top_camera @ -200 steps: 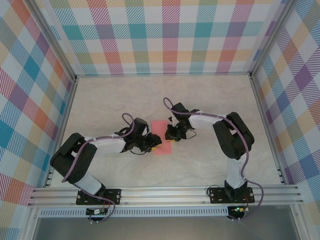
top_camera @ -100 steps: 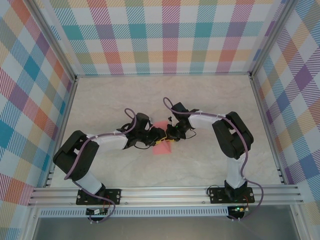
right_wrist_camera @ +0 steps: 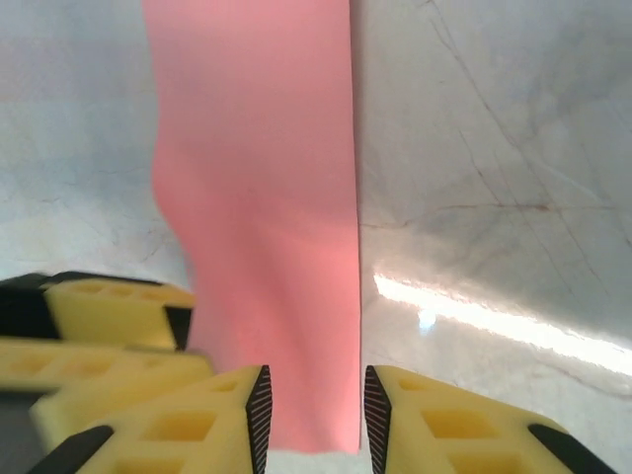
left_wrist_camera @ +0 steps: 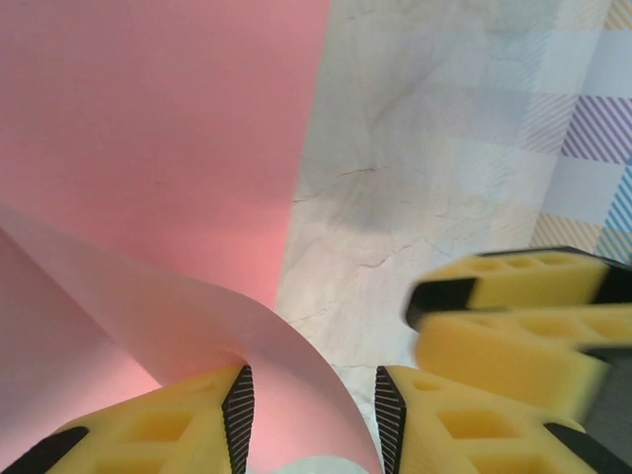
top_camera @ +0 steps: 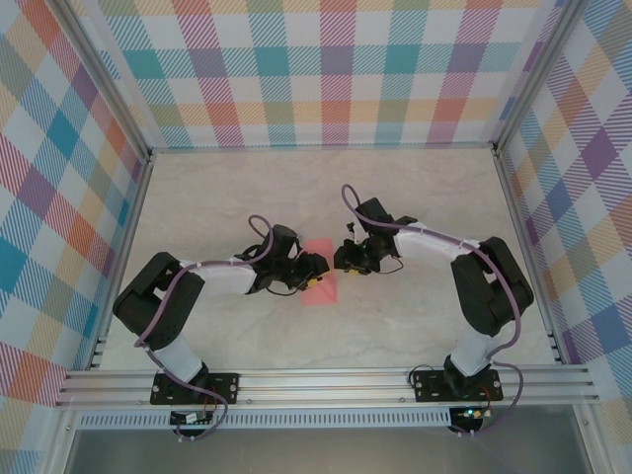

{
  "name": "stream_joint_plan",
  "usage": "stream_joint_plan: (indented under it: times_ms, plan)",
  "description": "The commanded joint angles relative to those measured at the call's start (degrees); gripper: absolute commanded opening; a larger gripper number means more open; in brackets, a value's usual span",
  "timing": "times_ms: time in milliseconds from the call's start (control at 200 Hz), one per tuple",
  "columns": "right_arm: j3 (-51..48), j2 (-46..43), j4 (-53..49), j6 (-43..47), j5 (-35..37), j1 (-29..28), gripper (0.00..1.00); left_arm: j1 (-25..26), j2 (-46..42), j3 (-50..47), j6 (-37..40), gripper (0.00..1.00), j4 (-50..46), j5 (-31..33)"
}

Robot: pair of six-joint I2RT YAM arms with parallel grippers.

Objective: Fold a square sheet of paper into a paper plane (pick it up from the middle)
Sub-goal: Fold the triangle a second time at the center of the table.

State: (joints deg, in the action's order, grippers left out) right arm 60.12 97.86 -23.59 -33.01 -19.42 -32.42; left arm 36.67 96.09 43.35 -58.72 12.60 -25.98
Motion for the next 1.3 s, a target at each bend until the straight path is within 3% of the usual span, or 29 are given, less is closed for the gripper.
stream_joint_plan:
  times_ms: [0,390,800,1295]
  plan:
    - [-3.77,-3.44,2.24,0.73,1.05,0.32,0.35,0.51,1.07,1.39,0.32,0.42,0.07,0.75]
    - [-9.06,-3.83,10.77,4.19,-6.83,0.34,0.44,0.51,2.69,2.21,-0.34,0.47,0.63,1.32]
    - [-7.25,0.55,12.12,5.24,-8.52,0.28,0.44,0.51,2.32,2.33,-0.5,0.55,0.19,1.84]
    - [-4.26,3.28,12.57,3.32,-9.73,0.28,0.34,0.51,-1.5,1.38,0.09,0.31,-3.14,3.48]
